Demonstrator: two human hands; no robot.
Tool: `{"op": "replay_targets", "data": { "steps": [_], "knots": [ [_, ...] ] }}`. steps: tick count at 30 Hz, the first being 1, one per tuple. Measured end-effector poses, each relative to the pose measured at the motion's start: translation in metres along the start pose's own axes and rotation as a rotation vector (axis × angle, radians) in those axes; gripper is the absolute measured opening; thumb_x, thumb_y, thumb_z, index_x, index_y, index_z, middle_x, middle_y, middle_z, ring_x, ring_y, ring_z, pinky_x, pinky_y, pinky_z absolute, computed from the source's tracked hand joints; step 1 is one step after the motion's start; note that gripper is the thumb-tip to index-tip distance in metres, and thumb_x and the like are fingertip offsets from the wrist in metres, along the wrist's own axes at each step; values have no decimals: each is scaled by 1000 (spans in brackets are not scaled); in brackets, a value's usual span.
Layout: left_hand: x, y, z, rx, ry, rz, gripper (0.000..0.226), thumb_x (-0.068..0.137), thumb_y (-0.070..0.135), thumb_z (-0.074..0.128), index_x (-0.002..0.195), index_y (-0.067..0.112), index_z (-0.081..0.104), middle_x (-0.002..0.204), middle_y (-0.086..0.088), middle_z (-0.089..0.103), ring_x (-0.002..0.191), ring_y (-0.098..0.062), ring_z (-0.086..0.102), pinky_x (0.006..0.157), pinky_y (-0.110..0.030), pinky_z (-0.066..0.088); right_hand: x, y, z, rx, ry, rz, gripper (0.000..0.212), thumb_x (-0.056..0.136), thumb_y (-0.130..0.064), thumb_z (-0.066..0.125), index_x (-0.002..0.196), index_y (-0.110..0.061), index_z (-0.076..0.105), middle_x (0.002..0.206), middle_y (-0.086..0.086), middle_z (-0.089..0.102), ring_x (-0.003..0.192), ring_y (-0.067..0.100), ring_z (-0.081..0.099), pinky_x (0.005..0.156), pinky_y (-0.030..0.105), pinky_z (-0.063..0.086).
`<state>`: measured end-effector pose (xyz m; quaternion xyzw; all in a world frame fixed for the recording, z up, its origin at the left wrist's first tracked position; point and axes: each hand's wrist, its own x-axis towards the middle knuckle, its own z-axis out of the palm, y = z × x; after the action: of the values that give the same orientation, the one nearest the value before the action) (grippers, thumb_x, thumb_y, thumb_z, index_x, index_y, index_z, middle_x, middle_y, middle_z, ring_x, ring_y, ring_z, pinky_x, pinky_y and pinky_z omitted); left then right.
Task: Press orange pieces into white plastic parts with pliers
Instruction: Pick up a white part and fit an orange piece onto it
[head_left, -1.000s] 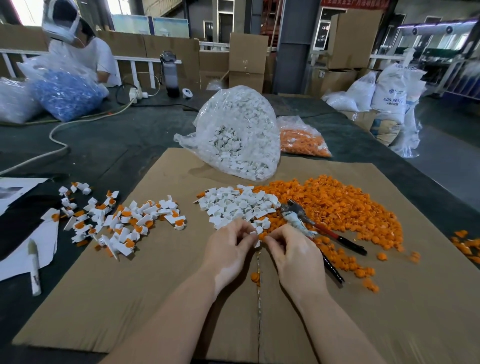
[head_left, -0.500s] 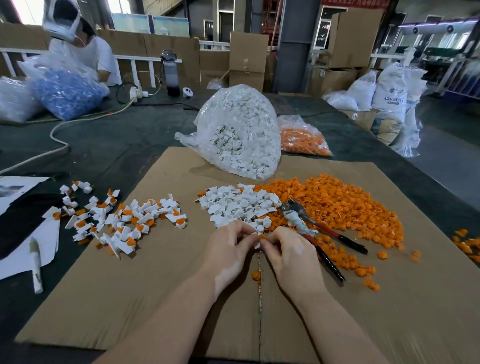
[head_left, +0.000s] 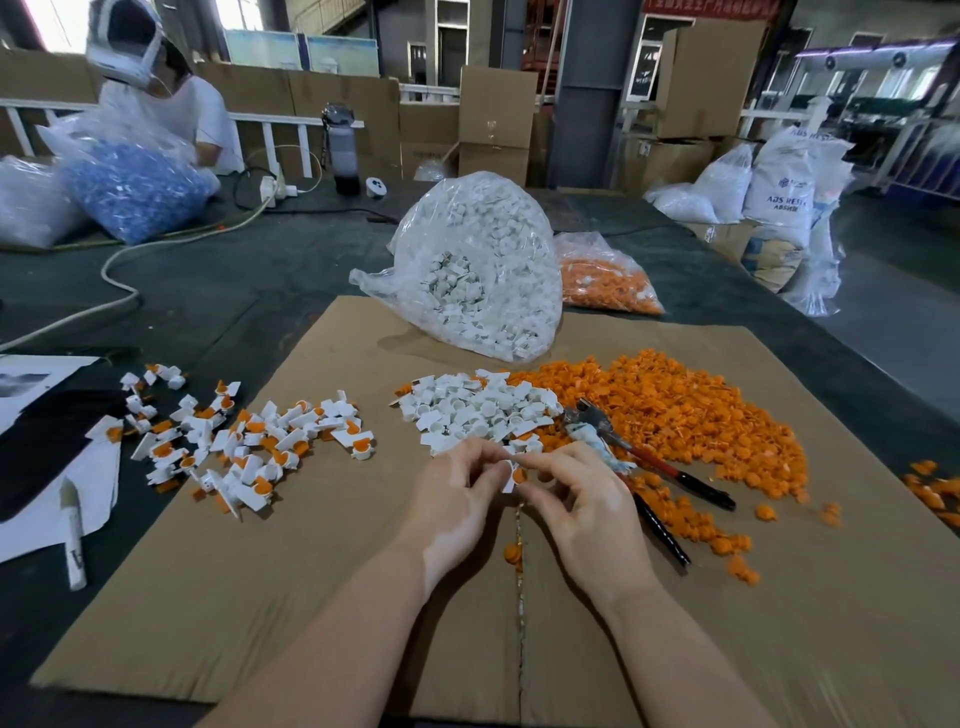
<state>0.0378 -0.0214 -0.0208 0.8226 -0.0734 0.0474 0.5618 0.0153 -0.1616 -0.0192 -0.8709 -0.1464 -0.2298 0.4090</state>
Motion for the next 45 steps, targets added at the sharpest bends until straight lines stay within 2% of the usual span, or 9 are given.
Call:
{"op": "replay_targets", "data": {
  "steps": [5, 15, 22, 26, 30, 33, 37, 42, 45],
  "knots": [
    [0, -1, 1, -17, -3, -6, 9, 90, 17, 59, 85, 24, 62, 76, 3, 62, 70, -5, 54, 59, -11, 39, 1, -1, 0, -15, 5, -9, 21, 81, -9, 71, 100, -16, 71, 87, -5, 57, 74, 9, 55, 69, 31, 51],
    [0, -1, 0, -19, -29, 4, 13, 87, 18, 63, 82, 29, 60, 68, 7, 58, 64, -5, 52, 60, -16, 40, 0, -1, 0, -28, 16, -35, 17, 80, -8, 71, 96, -13, 71, 86, -7, 56, 74, 7, 55, 68, 26, 51],
    [-1, 1, 0, -24, -10, 2, 16, 86, 17, 64, 79, 31, 59, 65, 9, 57, 60, 2, 50, 57, -9, 38, -1, 0, 0, -47, 9, -60, 19, 80, -10, 71, 99, -15, 71, 86, -8, 56, 75, 5, 55, 68, 23, 51],
    [0, 0, 0, -27, 11, -2, 8, 87, 18, 64, 84, 25, 60, 67, 6, 58, 63, -1, 53, 57, -7, 38, 0, -1, -3, -54, 67, 2, 24, 82, -17, 70, 105, -11, 68, 93, -5, 60, 87, 8, 58, 79, 23, 48],
    [2, -2, 0, -54, 14, -24, 4, 88, 18, 62, 88, 22, 61, 68, 5, 57, 64, 0, 53, 58, -5, 38, 4, 2, -18, -406, 222, 212, 35, 89, -28, 61, 118, -10, 61, 113, 6, 62, 110, 23, 52, 91, 34, 34],
    [3, -2, -1, -24, 3, 3, 6, 89, 17, 61, 86, 22, 59, 66, 6, 53, 64, -3, 50, 58, -6, 37, 13, 5, -33, -662, 35, 514, 51, 91, -42, 49, 134, -16, 43, 138, 7, 43, 128, 24, 36, 104, 41, 26],
    [2, -1, -1, -39, -5, 21, 9, 90, 15, 59, 85, 23, 59, 63, 5, 51, 64, -5, 49, 59, -7, 36, 23, 10, -45, -693, -274, 705, 35, 85, -39, 49, 115, -21, 46, 132, 7, 40, 126, 28, 32, 109, 53, 16],
    [3, 0, -2, -40, -7, 25, 9, 90, 16, 59, 86, 24, 58, 62, 6, 50, 64, -7, 49, 61, -11, 37, 29, 13, -48, -759, -288, 704, 46, 82, -48, 56, 115, -19, 43, 128, 6, 42, 120, 27, 37, 103, 50, 25],
    [4, 0, -2, -85, 8, 3, 9, 90, 14, 59, 86, 22, 59, 63, 5, 53, 59, 2, 49, 59, -6, 38, 31, 11, -51, -744, -241, 643, 45, 83, -46, 57, 112, -15, 42, 118, 7, 50, 111, 27, 46, 94, 43, 39]
  ]
}}
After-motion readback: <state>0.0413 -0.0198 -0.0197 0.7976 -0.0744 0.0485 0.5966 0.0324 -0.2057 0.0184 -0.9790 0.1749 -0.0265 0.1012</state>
